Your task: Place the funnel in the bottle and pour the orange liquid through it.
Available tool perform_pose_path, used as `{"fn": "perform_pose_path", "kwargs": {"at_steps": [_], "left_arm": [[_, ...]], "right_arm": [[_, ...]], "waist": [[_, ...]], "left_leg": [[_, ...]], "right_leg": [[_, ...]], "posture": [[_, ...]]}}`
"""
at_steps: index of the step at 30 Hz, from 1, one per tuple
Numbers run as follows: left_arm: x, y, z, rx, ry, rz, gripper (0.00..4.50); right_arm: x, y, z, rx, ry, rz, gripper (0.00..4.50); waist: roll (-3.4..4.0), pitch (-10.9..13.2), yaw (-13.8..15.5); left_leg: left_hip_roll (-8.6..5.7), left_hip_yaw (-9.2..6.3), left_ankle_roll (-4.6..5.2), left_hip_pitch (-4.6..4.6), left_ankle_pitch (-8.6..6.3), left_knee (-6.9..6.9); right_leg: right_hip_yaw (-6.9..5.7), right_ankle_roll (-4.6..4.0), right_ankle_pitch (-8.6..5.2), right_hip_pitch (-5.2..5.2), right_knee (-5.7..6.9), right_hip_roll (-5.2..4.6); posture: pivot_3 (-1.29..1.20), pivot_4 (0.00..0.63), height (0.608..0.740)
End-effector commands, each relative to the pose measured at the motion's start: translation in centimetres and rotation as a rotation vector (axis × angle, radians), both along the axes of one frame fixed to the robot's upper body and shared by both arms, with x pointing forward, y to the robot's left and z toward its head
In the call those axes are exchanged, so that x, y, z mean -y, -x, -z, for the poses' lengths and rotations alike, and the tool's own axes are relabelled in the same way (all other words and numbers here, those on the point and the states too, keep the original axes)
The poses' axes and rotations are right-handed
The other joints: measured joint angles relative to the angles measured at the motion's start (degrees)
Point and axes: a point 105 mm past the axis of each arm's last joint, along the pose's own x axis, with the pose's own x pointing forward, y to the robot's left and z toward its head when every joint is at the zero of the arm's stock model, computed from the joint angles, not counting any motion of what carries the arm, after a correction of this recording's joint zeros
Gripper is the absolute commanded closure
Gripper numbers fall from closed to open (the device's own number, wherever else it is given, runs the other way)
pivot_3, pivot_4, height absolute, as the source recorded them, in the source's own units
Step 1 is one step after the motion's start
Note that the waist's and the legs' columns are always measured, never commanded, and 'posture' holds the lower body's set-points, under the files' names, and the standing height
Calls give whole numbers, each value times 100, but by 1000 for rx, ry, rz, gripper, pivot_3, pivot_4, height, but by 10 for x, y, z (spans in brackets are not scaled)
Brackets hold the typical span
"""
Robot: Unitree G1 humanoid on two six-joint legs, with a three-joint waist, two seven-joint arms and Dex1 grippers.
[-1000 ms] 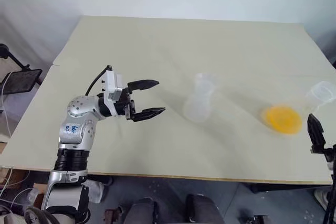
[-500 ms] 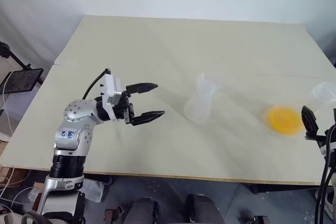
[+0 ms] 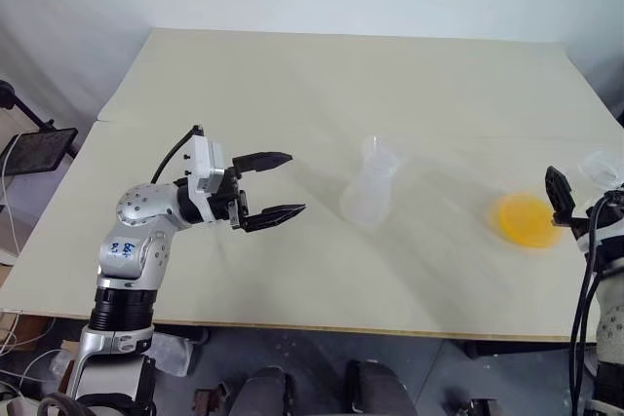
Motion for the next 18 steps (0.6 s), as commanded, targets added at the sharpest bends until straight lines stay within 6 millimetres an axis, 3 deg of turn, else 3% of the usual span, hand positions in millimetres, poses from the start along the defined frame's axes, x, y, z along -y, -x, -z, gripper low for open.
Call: {"fn": "perform_pose_path", "kwargs": {"at_steps": [1, 2, 5, 9, 18], "left_arm": [[-2, 6, -7, 45, 3, 12, 38], [-2, 6, -6, 45, 2, 12, 38], [-3, 6, -5, 46, -2, 12, 0], [-3, 6, -5, 51, -5, 10, 0], [-5, 4, -4, 53, -4, 1, 0]], "right_arm": [[3, 1, -15, 52, 41, 15, 0], [3, 1, -15, 56, 40, 13, 0], [4, 0, -16, 68, 29, 26, 565], [4, -1, -16, 69, 28, 26, 1922], [-13, -4, -38, 148, 5, -32, 2034]], "waist": [[0, 0, 1], [0, 0, 1], [0, 0, -1], [0, 0, 0], [7, 4, -7]], "left_leg": [[0, 0, 0, 0, 0, 0], [0, 0, 0, 0, 0, 0], [0, 0, 0, -1, 0, 0], [0, 0, 0, 0, 0, 0], [1, 0, -1, -2, 0, 0]], "right_leg": [[0, 0, 0, 0, 0, 0], [0, 0, 0, 0, 0, -1], [-1, 0, 0, 0, 0, -1], [-1, 0, 0, 0, -1, 0], [-2, 0, 0, 0, -3, -1]], "posture": [[0, 150, 740], [0, 150, 740], [0, 150, 740], [0, 150, 740], [0, 150, 740]]}}
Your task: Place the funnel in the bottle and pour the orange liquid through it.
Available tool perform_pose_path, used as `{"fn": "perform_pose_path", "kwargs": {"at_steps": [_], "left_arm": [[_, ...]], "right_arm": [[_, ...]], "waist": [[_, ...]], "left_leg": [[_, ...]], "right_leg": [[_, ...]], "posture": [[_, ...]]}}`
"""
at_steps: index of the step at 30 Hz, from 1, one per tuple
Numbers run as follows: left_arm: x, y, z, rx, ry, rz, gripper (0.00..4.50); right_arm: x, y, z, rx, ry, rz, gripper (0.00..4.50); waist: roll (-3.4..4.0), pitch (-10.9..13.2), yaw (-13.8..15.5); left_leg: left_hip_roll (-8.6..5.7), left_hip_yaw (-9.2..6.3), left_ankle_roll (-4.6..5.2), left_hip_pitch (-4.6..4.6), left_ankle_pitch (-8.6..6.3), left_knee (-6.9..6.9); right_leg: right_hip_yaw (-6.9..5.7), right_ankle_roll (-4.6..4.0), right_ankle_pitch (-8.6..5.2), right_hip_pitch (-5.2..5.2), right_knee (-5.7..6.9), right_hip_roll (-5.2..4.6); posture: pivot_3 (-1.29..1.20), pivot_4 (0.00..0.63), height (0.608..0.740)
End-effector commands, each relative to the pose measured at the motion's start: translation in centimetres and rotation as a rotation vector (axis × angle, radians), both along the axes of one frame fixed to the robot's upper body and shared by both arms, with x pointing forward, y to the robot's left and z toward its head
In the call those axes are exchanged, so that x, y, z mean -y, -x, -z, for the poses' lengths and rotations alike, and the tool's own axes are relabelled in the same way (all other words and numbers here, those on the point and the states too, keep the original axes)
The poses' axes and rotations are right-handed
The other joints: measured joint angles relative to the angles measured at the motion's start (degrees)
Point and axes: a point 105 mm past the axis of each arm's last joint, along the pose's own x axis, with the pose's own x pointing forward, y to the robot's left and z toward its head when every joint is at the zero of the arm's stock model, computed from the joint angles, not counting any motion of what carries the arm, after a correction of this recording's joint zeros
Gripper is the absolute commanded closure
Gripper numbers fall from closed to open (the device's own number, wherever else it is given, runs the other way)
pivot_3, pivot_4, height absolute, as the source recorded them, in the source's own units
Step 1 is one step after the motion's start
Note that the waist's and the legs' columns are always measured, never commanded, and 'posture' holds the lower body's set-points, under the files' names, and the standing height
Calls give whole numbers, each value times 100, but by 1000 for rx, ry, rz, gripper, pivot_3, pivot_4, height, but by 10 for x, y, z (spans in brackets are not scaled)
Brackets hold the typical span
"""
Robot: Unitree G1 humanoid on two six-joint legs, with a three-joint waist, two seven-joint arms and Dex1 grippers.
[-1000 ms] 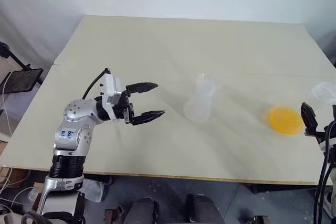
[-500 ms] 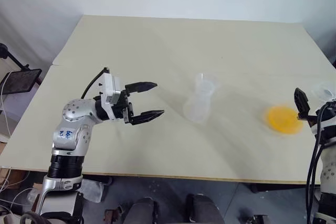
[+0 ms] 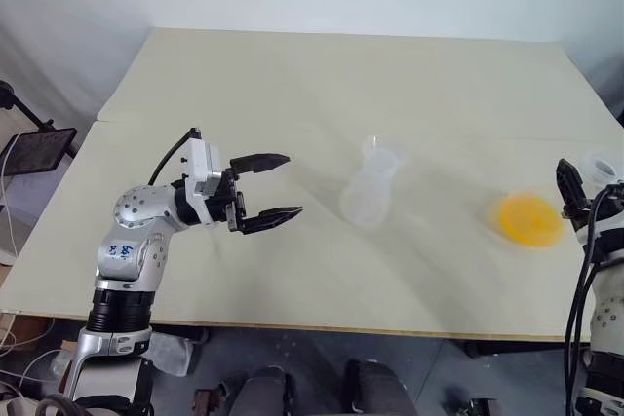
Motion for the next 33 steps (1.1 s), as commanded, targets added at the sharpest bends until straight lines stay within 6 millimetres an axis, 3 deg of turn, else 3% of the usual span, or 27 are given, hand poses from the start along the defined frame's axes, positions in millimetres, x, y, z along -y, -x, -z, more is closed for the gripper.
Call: {"fn": "perform_pose_path", "kwargs": {"at_steps": [1, 5, 11, 18, 25, 33], "left_arm": [[-2, 3, -6, 40, 1, 4, 0], [-2, 2, -6, 40, 3, 2, 0], [-2, 2, -5, 42, 1, 2, 0], [-1, 2, -4, 42, -1, 5, 0], [-1, 2, -3, 43, -3, 3, 0], [0, 2, -4, 45, 9, -8, 0]], "right_arm": [[-17, 0, -38, 125, 17, -51, 2034], [-28, -6, -45, 90, 26, -58, 2034], [-76, -18, -63, 63, 73, -177, 2034], [-91, -28, -67, -40, 91, -155, 2034], [-115, -38, -74, -82, 229, -144, 2034], [-146, -36, -81, -27, 469, -185, 2034]], "waist": [[8, 5, -1], [20, 12, -7], [24, 14, -4], [24, 15, 15], [24, 15, -4], [24, 15, 7]], "left_leg": [[0, 0, 0, 0, 0, 0], [2, 0, -1, 0, 0, 0], [2, -1, -1, -8, 0, 0], [-2, -7, -2, -27, 1, 0], [-2, 1, -9, -93, 10, 7], [-5, 4, -7, -95, 12, 7]], "right_leg": [[0, 0, 0, 0, 0, 0], [0, 0, 0, -3, 1, 0], [-1, 0, 0, -10, 0, 0], [-8, 0, 0, -29, 3, -2], [-9, 0, 0, -100, 23, 3], [-36, 0, 0, -100, 23, 4]], "posture": [[0, 150, 740], [0, 150, 740], [0, 150, 740], [0, 150, 740], [0, 150, 740], [0, 150, 740]]}}
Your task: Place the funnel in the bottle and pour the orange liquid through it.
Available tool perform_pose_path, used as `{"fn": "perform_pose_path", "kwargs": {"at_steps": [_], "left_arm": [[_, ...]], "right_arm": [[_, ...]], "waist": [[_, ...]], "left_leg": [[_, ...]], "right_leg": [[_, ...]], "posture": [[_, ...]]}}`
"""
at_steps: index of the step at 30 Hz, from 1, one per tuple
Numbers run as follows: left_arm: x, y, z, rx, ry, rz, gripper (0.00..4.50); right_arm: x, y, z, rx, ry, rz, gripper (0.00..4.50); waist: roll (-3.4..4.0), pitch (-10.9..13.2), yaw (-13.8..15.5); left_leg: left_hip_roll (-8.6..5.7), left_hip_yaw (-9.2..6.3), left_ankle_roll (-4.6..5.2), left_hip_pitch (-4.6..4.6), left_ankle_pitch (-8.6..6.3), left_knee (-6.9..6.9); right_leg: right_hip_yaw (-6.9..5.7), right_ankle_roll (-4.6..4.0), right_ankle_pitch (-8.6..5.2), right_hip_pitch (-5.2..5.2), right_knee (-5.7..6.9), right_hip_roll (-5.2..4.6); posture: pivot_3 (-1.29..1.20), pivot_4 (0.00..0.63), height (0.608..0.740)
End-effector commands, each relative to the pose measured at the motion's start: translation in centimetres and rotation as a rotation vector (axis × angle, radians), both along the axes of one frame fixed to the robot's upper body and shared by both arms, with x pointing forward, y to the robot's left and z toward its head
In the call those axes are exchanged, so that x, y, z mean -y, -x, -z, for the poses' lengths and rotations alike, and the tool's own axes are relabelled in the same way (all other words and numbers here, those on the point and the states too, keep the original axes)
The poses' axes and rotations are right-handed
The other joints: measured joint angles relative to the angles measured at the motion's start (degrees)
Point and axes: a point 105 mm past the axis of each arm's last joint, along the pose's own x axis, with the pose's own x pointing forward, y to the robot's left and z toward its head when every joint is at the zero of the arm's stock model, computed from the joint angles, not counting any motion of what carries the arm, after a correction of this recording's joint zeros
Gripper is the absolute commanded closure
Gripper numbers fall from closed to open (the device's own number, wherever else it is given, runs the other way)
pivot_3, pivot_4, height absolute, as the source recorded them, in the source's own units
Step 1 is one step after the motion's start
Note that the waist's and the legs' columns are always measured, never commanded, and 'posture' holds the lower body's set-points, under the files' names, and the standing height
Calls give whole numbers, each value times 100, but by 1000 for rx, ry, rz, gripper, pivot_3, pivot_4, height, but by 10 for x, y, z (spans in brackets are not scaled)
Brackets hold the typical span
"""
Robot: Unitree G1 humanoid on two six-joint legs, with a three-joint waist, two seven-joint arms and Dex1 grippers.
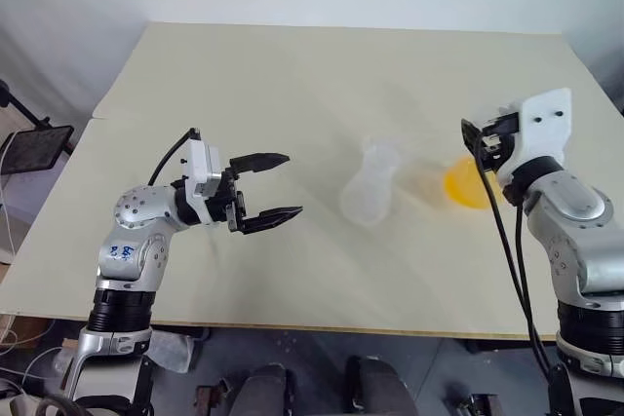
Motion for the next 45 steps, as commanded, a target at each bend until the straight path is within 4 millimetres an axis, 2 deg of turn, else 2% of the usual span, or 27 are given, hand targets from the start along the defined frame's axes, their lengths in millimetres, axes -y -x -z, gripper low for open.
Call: {"fn": "perform_pose_path", "kwargs": {"at_steps": [1, 9, 19, 27, 34, 45], "left_arm": [[0, 2, -4, 25, 13, -9, 0], [-1, 2, -3, 20, 16, -15, 0], [3, 0, -4, 20, 24, -16, 0], [4, -3, -5, 17, 39, -22, 0], [6, -6, -4, 15, 44, -24, 0], [7, -7, -2, 16, 47, -27, 0]], "right_arm": [[-16, 11, -27, 129, 81, -55, 2034], [-31, 15, -28, 167, 188, -108, 2034], [-43, 13, -29, 235, 494, -90, 2034], [-53, 13, -34, 305, 671, -81, 2034], [-69, 17, -35, 347, 789, -135, 2034], [-78, 17, -34, 389, 925, -133, 2034]], "waist": [[0, 0, 2], [0, 0, -6], [0, 0, -5], [0, 0, -5], [0, 0, -5], [0, 0, -7]], "left_leg": [[0, -1, 0, -1, 0, 0], [-2, 0, 0, -1, 0, 2], [-3, 0, 0, -1, 1, 3], [-3, 0, -1, -1, 1, 5], [-2, 0, -1, -1, 1, 8], [-4, 0, -1, -3, 1, 15]], "right_leg": [[-5, 0, 0, 0, 0, 0], [-23, 1, 1, 0, 0, 0], [-25, 1, 1, 0, 1, 2], [-27, 1, 1, 0, 1, 4], [-28, 1, 1, 0, 2, 9], [-29, 2, 1, 1, 6, 9]], "posture": [[0, 150, 740], [0, 150, 740], [0, 150, 740], [0, 150, 740], [0, 150, 740], [0, 150, 740]]}}
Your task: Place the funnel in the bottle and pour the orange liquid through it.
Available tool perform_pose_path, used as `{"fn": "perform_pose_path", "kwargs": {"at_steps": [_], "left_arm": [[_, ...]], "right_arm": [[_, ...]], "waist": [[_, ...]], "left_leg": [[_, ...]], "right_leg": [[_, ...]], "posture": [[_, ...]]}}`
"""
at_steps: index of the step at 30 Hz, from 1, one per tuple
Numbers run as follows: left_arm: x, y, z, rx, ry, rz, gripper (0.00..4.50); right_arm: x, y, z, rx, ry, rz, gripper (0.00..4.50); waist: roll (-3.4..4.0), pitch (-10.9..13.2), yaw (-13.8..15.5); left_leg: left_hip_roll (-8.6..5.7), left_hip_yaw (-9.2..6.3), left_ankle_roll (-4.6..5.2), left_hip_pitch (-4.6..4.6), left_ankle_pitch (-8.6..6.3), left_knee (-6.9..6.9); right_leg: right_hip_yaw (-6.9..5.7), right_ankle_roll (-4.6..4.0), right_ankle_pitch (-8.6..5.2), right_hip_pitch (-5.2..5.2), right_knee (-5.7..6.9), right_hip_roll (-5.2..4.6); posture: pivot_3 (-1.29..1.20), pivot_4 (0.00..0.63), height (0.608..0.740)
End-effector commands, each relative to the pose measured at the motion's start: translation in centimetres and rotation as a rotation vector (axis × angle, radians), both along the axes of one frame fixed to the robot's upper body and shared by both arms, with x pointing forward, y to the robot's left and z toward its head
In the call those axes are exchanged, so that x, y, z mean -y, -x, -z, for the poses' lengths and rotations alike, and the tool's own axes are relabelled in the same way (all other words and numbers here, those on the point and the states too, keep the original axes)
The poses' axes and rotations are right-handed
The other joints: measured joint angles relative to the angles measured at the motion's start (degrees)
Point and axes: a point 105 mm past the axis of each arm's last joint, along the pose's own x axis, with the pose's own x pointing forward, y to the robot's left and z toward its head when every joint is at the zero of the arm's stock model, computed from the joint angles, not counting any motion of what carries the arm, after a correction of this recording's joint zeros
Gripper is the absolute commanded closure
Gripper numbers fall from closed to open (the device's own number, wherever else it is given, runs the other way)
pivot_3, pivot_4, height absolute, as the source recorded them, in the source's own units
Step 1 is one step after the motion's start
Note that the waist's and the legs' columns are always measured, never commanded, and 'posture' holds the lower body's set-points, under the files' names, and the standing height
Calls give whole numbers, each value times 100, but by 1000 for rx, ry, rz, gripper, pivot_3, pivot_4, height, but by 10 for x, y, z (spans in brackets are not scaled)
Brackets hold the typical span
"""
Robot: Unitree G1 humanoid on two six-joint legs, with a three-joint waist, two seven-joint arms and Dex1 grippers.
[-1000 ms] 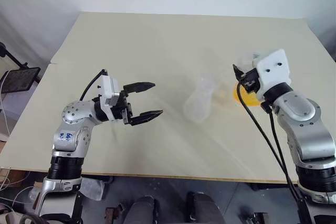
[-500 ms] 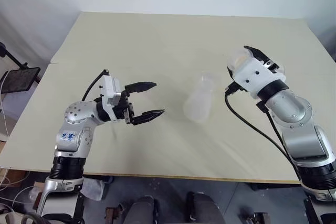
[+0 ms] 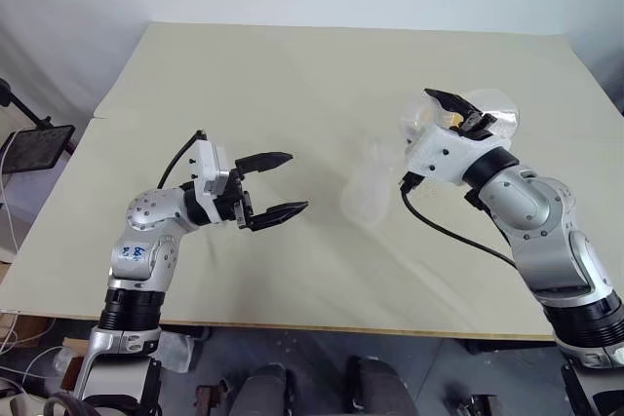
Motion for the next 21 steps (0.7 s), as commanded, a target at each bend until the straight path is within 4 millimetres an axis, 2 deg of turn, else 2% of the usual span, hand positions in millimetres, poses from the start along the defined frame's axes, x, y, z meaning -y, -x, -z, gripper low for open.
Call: {"fn": "perform_pose_path", "kwargs": {"at_steps": [1, 21], "left_arm": [[2, 1, -8, 46, 5, 1, 0], [3, 0, -8, 48, 12, 3, 0]], "right_arm": [[-4, 6, -21, 111, 64, -8, 2034], [-4, 7, -24, 212, 204, 12, 2034]], "waist": [[0, 0, 2], [0, 0, 1]], "left_leg": [[0, 0, 0, 0, 0, 0], [0, -1, 0, -1, 0, 18]], "right_leg": [[0, 0, 0, 0, 1, 0], [1, 0, 0, 1, 15, 0]], "posture": [[0, 150, 740], [0, 150, 740]]}}
